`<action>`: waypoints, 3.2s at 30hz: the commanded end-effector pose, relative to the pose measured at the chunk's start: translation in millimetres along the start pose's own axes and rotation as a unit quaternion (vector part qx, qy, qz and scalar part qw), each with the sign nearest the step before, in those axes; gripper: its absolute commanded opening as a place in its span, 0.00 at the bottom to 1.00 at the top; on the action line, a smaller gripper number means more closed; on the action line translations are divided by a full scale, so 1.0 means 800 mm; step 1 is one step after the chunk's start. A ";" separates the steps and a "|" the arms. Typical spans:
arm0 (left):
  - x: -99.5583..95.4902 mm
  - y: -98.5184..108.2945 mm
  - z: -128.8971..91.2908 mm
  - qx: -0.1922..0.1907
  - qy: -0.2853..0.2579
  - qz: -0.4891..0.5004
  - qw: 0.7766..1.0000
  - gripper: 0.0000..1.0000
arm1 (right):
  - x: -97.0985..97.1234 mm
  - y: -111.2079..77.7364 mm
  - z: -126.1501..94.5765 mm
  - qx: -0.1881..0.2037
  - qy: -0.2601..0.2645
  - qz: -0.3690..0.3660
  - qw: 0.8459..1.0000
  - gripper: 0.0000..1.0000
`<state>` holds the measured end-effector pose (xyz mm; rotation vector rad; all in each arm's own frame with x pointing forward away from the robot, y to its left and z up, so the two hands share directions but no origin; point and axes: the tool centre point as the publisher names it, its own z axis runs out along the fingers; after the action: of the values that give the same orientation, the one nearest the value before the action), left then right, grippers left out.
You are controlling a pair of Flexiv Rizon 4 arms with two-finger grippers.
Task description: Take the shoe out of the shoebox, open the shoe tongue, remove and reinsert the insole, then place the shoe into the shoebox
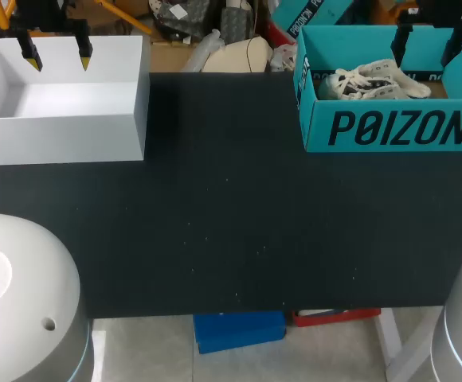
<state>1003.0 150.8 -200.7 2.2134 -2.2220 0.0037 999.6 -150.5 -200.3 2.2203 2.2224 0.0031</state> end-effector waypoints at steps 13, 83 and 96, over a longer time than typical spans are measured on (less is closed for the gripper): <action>0.001 0.001 -0.001 -0.001 -0.002 -0.001 1.000 1.00 | 0.000 0.000 0.000 0.000 0.000 0.000 1.000 1.00; 0.001 0.001 -0.001 -0.001 -0.002 -0.001 1.000 1.00 | -0.014 -0.004 -0.004 0.066 -0.065 -0.626 0.774 1.00; 0.001 0.001 -0.001 -0.001 -0.002 -0.001 1.000 1.00 | -0.014 -0.004 -0.004 0.067 -0.067 -0.639 0.764 1.00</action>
<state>1003.0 150.8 -200.6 2.2134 -2.2220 0.0037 994.2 -162.8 -198.6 1.2114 2.8809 -0.1598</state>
